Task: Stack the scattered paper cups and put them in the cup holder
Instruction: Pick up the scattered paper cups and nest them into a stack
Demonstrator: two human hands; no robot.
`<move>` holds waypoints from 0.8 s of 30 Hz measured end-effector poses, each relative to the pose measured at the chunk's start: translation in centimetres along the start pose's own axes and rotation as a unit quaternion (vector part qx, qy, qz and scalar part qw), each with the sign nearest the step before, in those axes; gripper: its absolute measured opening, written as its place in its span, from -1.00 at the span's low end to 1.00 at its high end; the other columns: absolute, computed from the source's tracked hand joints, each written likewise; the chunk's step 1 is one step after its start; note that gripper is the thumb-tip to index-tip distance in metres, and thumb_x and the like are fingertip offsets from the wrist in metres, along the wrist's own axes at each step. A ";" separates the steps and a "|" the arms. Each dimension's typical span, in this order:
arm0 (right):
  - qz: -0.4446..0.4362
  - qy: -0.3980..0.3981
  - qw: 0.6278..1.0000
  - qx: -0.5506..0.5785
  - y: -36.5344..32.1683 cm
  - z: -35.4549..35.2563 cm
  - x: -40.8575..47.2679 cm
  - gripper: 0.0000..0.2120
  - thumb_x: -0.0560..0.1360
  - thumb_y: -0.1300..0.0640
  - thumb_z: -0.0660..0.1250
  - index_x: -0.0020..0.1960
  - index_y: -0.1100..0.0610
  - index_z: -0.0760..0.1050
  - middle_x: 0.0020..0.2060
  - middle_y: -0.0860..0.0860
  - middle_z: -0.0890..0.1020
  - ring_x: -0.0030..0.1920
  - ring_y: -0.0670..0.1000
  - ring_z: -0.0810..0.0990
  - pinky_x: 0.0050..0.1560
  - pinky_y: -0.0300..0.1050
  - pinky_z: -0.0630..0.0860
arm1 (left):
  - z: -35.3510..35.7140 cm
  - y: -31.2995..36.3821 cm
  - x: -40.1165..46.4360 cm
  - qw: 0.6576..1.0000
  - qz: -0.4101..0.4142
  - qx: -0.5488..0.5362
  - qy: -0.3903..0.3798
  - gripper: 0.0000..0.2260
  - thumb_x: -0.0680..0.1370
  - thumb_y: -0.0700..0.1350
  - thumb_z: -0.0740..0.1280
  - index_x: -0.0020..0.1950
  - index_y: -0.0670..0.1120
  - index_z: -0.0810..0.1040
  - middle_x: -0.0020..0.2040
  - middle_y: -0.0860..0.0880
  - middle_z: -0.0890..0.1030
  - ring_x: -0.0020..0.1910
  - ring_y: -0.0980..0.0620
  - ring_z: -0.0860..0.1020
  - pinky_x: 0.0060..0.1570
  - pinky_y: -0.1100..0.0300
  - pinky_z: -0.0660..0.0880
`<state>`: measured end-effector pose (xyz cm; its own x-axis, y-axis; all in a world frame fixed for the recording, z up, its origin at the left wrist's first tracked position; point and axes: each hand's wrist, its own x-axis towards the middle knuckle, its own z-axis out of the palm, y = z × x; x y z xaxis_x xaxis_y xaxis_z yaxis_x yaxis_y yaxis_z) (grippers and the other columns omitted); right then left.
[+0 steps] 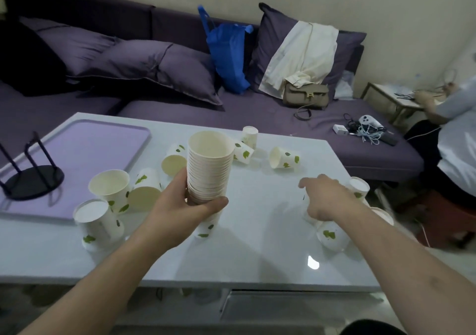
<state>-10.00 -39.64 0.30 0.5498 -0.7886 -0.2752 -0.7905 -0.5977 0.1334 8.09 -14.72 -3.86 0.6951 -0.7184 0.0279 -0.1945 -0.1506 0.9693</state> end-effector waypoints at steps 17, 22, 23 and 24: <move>-0.324 0.306 0.830 0.334 -11.4 -11.9 -8.9 -0.30 0.50 -0.23 0.33 0.60 -0.11 0.36 0.28 -0.03 0.49 0.31 -0.05 0.46 0.31 -0.22 0.37 | -0.4 -0.4 -0.1 1.000 0.001 0.016 -0.012 -0.45 0.36 0.16 0.66 0.29 0.28 0.54 0.13 0.19 0.75 0.11 0.13 0.72 0.19 -0.11 0.70; -0.353 0.241 0.887 0.177 -13.0 -9.1 -8.7 -0.23 0.55 -0.39 0.15 0.70 -0.16 0.14 0.55 -0.14 0.34 0.54 0.01 0.28 0.56 0.10 0.28 | -0.4 -0.4 -0.2 0.999 0.022 0.000 -0.024 -0.42 0.36 0.16 0.63 0.34 0.22 0.55 0.13 0.08 0.75 0.12 0.00 0.73 0.16 -0.22 0.70; -0.357 0.232 0.887 0.178 -13.0 -8.6 -8.6 -0.23 0.56 -0.40 0.13 0.70 -0.16 0.14 0.59 -0.17 0.31 0.57 -0.03 0.27 0.57 0.09 0.27 | -0.4 -0.4 -0.1 0.999 0.025 0.000 -0.025 -0.42 0.37 0.15 0.62 0.35 0.21 0.55 0.14 0.08 0.76 0.12 0.01 0.73 0.16 -0.22 0.70; -0.364 0.207 0.888 0.189 -13.0 -8.1 -8.7 -0.23 0.56 -0.42 0.12 0.70 -0.18 0.14 0.62 -0.22 0.27 0.60 -0.07 0.26 0.58 0.08 0.27 | -0.5 -0.4 -0.1 0.999 0.028 0.001 -0.027 -0.41 0.37 0.15 0.62 0.37 0.20 0.55 0.14 0.08 0.76 0.12 0.02 0.74 0.17 -0.21 0.70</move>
<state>-2.31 -26.21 8.67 0.9427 -0.2447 0.2268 -0.1754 -0.9417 -0.2873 8.40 -14.24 -4.18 0.6453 -0.7608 0.0694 -0.2340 -0.1103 0.9660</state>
